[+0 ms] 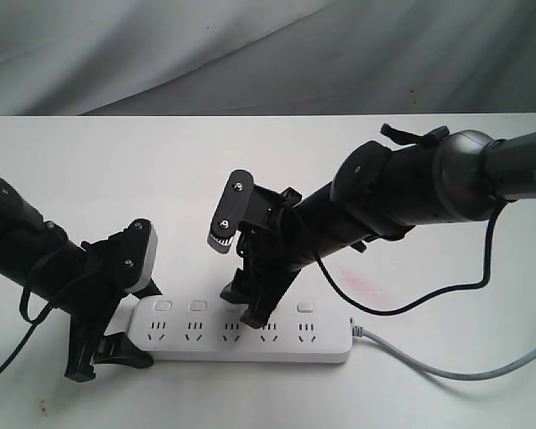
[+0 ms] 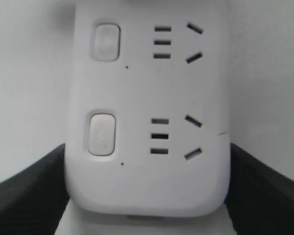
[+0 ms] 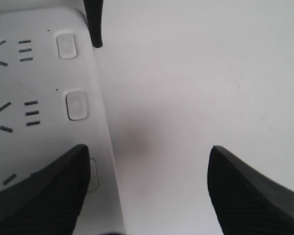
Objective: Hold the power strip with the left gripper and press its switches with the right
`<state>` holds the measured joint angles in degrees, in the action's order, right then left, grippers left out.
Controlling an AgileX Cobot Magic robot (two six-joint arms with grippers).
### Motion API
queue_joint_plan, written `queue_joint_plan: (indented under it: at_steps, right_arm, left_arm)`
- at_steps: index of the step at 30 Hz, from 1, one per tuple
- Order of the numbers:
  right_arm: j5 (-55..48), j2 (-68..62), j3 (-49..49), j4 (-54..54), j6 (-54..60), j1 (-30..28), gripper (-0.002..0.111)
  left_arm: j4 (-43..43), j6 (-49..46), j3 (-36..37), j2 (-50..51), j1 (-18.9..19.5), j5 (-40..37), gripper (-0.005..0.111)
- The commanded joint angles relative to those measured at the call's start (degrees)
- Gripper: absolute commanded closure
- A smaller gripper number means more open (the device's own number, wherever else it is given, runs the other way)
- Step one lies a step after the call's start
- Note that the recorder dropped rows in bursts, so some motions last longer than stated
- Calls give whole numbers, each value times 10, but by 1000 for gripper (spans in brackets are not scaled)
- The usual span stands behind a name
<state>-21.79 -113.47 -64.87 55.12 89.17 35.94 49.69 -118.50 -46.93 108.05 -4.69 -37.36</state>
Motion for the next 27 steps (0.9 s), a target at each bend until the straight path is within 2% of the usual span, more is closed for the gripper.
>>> queue_joint_plan:
  at_steps: [1,27]
  right_arm:
    - [0,0,-2,-12,4,0,45]
    - [-5,-23,-5,-12,-1,0,45]
  left_arm:
    - [-5,-5,1,5,-2,26,43]
    - [-5,-5,1,5,-2,26,43]
